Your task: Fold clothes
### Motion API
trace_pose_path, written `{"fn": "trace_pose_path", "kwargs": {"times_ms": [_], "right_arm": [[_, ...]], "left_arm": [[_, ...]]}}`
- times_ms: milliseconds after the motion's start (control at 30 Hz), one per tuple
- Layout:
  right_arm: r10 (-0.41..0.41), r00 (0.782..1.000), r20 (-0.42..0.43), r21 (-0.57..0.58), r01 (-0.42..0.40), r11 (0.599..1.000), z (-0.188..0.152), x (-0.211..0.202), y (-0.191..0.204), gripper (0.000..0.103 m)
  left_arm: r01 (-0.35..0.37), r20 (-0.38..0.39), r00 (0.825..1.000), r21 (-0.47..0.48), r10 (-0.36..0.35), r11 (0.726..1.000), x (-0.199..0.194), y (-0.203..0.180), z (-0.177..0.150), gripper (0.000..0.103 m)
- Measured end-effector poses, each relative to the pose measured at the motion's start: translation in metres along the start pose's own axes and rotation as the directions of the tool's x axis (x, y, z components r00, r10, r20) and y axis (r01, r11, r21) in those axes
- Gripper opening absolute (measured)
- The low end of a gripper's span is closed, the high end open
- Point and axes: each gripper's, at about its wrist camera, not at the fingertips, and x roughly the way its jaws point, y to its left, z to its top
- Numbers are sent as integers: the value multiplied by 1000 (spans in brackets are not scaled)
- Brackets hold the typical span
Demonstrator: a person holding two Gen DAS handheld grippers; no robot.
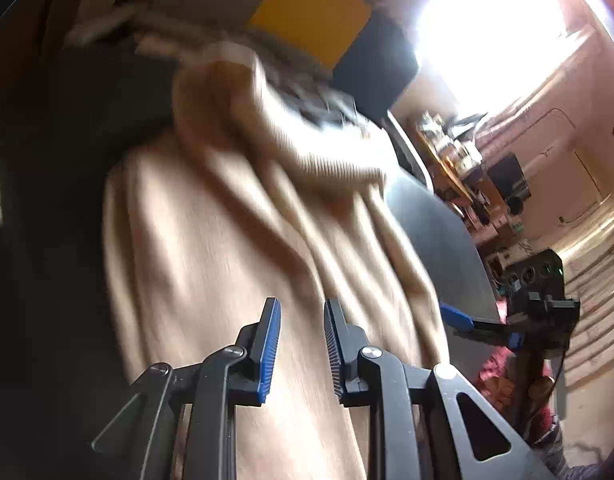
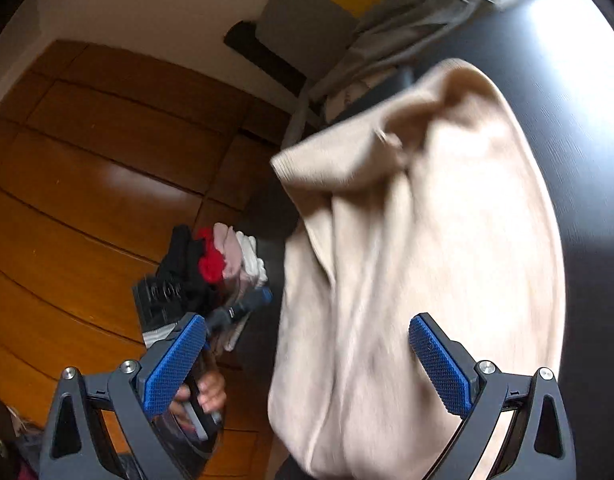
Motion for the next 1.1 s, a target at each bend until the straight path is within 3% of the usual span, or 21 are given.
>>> {"fn": "trace_pose_path", "kwargs": {"times_ms": [100, 133, 200, 300, 367, 467, 500, 533, 600, 667, 700, 733, 767, 867, 933, 1000, 1033, 1100], "right_arm": [[-16, 999, 36, 51, 14, 999, -33, -6, -20, 103], [-21, 999, 50, 77, 17, 997, -40, -10, -28, 103], [-87, 994, 63, 116, 79, 990, -48, -19, -43, 103], [-97, 989, 108, 143, 81, 986, -47, -32, -57, 91], [-217, 968, 127, 109, 204, 973, -40, -40, -57, 86], [-382, 908, 174, 52, 379, 924, -23, -53, -60, 86], [-447, 874, 189, 46, 447, 893, -17, -59, -62, 86], [-534, 821, 203, 43, 538, 842, -9, -65, -64, 86], [-625, 753, 208, 41, 631, 775, 2, -75, -71, 87], [-667, 712, 219, 53, 674, 737, 10, -90, -74, 89], [-658, 715, 237, 55, 667, 743, 10, -98, -72, 93], [-635, 729, 258, 51, 646, 762, 8, -104, -69, 102], [-597, 753, 277, 42, 611, 790, 4, -109, -64, 103], [-425, 859, 287, -20, 449, 893, -17, -111, -45, 103], [-333, 910, 246, -83, 363, 928, -37, -99, -33, 103], [-357, 906, 229, -164, 397, 903, -59, -84, -18, 103], [-402, 886, 231, -220, 450, 865, -68, -76, -11, 103], [-431, 882, 191, -345, 471, 812, -86, -56, 0, 103]], "left_arm": [[-36, -25, 999, 20, 37, 999, 14, -3, -35, 22], [-34, -1, 999, 21, 34, 999, 14, -3, -41, 22], [-21, -8, 1000, -3, 21, 1000, 16, 4, -41, 21], [-5, -25, 1000, -69, 3, 998, 20, 20, -30, 11], [-56, -9, 998, -62, 56, 996, 20, 26, -19, 5], [-237, 33, 971, 15, 236, 971, 17, 20, 2, 8], [-274, 45, 961, 22, 273, 962, 13, 17, 7, 13], [-307, 57, 951, 25, 305, 951, 9, 14, 12, 21], [-275, 121, 957, 83, 264, 958, -12, -4, 4, 22], [-227, 171, 965, 158, 200, 961, -34, -24, -9, 25], [-198, 175, 971, 211, 162, 957, -42, -36, -20, 27], [-169, 175, 977, 266, 125, 949, -49, -49, -33, 29], [-162, 160, 980, 316, 116, 935, -50, -59, -47, 32], [-211, 135, 977, 454, 168, 866, -46, -82, -92, 32], [-266, 135, 964, 508, 230, 819, -40, -91, -113, 32], [-291, 134, 956, 523, 260, 801, -38, -89, -128, 32], [-297, 131, 954, 518, 269, 802, -41, -87, -132, 32], [-312, 126, 949, 493, 289, 812, -48, -79, -140, 32]]}}
